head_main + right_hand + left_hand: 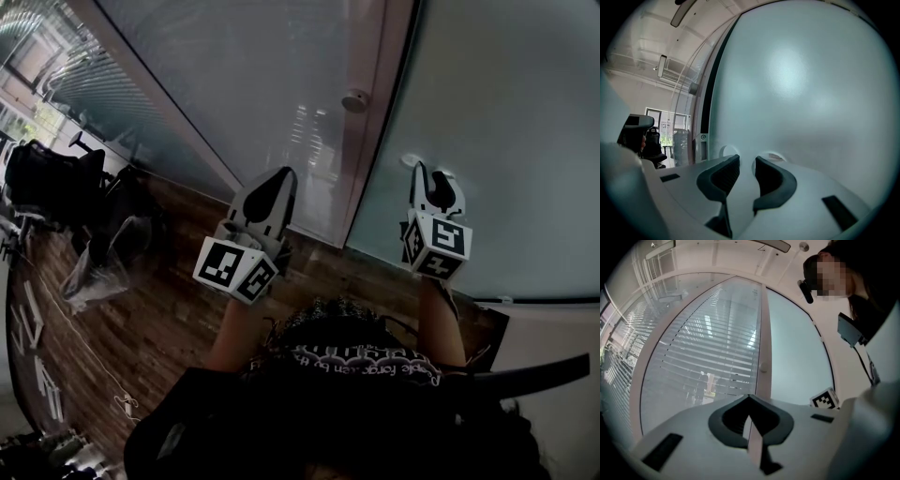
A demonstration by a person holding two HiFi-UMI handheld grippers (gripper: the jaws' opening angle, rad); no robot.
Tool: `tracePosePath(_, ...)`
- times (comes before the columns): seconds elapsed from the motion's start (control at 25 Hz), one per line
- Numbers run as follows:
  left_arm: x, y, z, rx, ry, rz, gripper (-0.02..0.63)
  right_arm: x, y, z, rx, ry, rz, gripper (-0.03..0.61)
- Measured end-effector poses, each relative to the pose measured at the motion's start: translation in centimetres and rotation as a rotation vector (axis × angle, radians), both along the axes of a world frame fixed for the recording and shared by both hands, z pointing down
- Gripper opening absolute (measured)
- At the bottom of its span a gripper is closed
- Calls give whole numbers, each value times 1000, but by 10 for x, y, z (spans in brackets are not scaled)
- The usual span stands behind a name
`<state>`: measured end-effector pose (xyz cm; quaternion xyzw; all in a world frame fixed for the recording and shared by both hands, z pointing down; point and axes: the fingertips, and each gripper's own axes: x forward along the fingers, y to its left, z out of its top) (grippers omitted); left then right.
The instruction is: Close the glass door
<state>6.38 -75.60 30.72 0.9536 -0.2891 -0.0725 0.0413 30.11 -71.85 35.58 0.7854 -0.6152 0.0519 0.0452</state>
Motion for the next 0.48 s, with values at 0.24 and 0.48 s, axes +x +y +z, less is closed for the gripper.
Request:
tracePosePath(0.24,-4,-1,2,0,-5,-17,2,4,-2,4,1,2,6,106)
tracePosePath(0.48,-7,-2,0,1,-4,-31,2,10,-1,7,6,19,8,107)
